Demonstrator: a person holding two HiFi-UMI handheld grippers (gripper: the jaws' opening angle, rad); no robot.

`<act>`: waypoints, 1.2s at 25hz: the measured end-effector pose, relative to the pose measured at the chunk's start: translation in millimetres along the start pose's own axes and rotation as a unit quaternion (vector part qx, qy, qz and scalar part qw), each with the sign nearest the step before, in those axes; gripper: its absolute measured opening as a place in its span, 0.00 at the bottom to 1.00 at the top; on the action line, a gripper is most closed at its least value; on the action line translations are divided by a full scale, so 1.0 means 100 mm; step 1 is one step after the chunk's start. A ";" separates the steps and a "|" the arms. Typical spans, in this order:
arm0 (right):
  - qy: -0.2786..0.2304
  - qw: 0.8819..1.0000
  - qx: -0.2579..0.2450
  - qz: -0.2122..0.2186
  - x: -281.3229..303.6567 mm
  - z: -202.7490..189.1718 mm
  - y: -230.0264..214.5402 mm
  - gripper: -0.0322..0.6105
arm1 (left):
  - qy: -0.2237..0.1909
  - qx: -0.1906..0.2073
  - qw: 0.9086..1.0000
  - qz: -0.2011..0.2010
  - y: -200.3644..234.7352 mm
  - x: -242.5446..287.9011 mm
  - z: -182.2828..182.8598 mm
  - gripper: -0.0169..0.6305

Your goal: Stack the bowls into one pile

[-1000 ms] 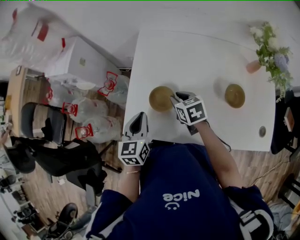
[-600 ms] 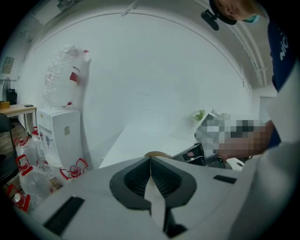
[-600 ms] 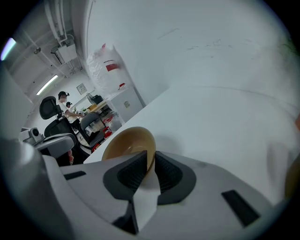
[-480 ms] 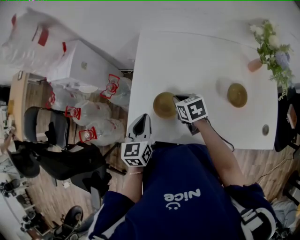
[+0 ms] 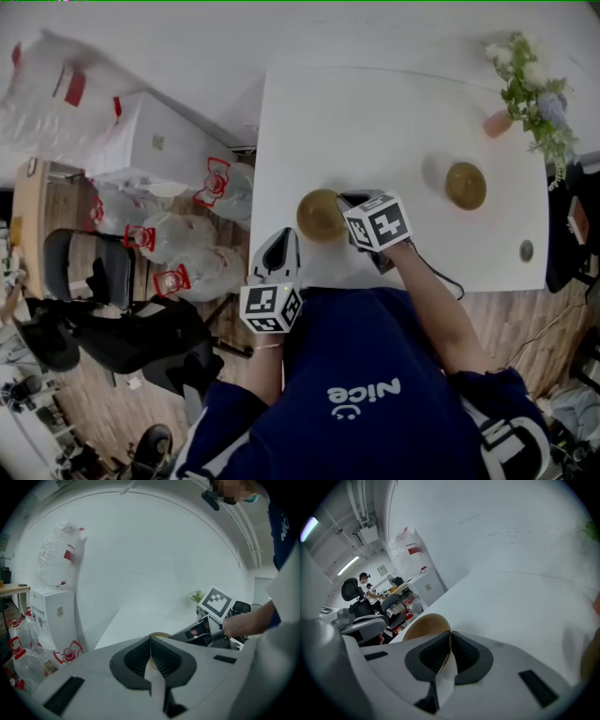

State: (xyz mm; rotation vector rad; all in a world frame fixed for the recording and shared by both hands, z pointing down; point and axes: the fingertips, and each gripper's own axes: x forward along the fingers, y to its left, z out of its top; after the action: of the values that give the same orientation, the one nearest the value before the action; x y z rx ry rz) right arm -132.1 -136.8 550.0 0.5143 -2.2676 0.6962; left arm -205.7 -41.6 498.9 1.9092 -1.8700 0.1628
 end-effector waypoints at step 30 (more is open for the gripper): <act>-0.135 0.969 0.137 -0.158 -1.63 -0.13 -1.15 0.11 | -0.013 0.022 0.992 -0.120 -0.75 0.43 0.19 0.05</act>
State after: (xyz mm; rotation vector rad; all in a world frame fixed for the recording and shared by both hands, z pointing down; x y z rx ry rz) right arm 46.1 -192.3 478.9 1.1373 -2.2678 0.8178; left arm -134.2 -90.7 480.5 2.1553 -1.6481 0.1033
